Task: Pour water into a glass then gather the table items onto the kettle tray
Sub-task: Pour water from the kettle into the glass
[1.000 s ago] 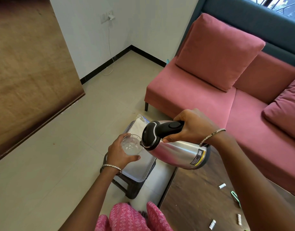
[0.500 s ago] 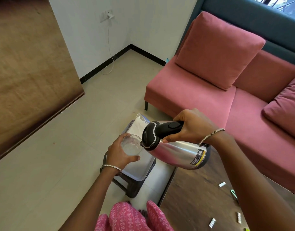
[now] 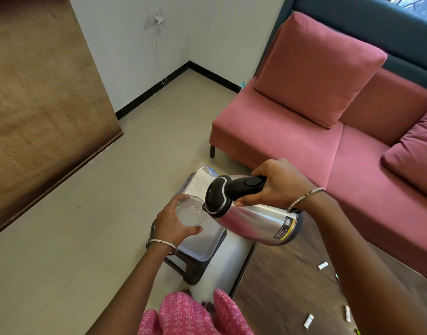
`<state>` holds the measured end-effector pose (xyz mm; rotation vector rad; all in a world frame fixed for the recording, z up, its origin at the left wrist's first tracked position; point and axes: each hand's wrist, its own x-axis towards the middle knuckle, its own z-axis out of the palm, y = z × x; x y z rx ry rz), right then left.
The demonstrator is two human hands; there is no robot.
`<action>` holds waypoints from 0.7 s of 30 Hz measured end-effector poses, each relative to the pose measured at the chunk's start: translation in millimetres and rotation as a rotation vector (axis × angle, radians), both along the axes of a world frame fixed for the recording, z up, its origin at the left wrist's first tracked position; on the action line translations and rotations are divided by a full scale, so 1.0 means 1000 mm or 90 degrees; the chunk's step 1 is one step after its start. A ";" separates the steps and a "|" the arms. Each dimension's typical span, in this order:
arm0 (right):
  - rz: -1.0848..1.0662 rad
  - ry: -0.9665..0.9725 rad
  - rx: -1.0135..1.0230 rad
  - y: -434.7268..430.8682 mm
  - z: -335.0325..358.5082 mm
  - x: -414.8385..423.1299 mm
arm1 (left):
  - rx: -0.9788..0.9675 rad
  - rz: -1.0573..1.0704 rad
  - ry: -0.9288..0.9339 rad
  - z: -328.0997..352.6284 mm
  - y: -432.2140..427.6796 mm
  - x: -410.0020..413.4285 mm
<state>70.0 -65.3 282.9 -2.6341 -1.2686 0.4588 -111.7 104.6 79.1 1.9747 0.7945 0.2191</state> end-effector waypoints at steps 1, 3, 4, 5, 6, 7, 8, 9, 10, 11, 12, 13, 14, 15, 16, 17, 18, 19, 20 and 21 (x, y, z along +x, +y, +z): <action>-0.005 0.007 0.009 -0.001 -0.002 0.001 | -0.002 -0.001 -0.001 -0.001 0.001 0.000; -0.020 0.033 0.032 -0.006 -0.007 0.002 | -0.005 0.007 -0.010 -0.003 0.001 0.000; -0.028 0.050 0.043 -0.008 -0.010 0.003 | -0.008 0.013 -0.016 -0.003 0.002 -0.001; -0.038 0.067 0.054 -0.011 -0.013 0.003 | -0.013 0.020 -0.023 -0.004 0.002 -0.001; -0.049 0.087 0.067 -0.012 -0.017 0.003 | -0.020 0.026 -0.030 -0.004 0.004 -0.002; -0.062 0.106 0.080 -0.012 -0.022 0.004 | -0.025 0.032 -0.036 -0.005 0.005 -0.002; -0.075 0.123 0.091 -0.013 -0.027 0.003 | -0.029 0.040 -0.042 -0.006 0.007 -0.003; -0.088 0.136 0.101 -0.013 -0.032 0.003 | -0.031 0.047 -0.047 -0.006 0.008 -0.005; -0.102 0.147 0.111 -0.013 -0.038 0.002 | -0.032 0.053 -0.052 -0.007 0.010 -0.006; -0.117 0.167 0.125 -0.012 -0.045 0.002 | -0.034 0.060 -0.053 -0.008 0.012 -0.008; -0.137 0.197 0.144 -0.012 -0.052 0.001 | -0.033 0.068 -0.051 -0.009 0.015 -0.010; -0.157 0.231 0.167 -0.011 -0.060 0.001 | -0.031 0.078 -0.047 -0.010 0.017 -0.013; -0.177 0.257 0.189 -0.010 -0.068 -0.001 | -0.029 0.087 -0.041 -0.012 0.020 -0.017; -0.199 0.270 0.210 -0.008 -0.077 -0.003 | -0.027 0.096 -0.037 -0.014 0.023 -0.022; -0.222 0.276 0.227 -0.005 -0.086 -0.005 | -0.028 0.106 -0.032 -0.016 0.026 -0.027; -0.250 0.279 0.241 -0.002 -0.096 -0.007 | -0.028 0.118 -0.027 -0.018 0.029 -0.032; -0.278 0.280 0.253 0.003 -0.106 -0.010 | -0.029 0.130 -0.021 -0.020 0.032 -0.037; -0.307 0.275 0.263 0.009 -0.118 -0.014 | -0.028 0.139 -0.015 -0.022 0.035 -0.043; -0.335 0.262 0.271 0.014 -0.129 -0.018 | -0.028 0.146 -0.010 -0.024 0.037 -0.048; -0.358 0.254 0.277 0.020 -0.141 -0.022 | -0.029 0.156 -0.006 -0.026 0.039 -0.054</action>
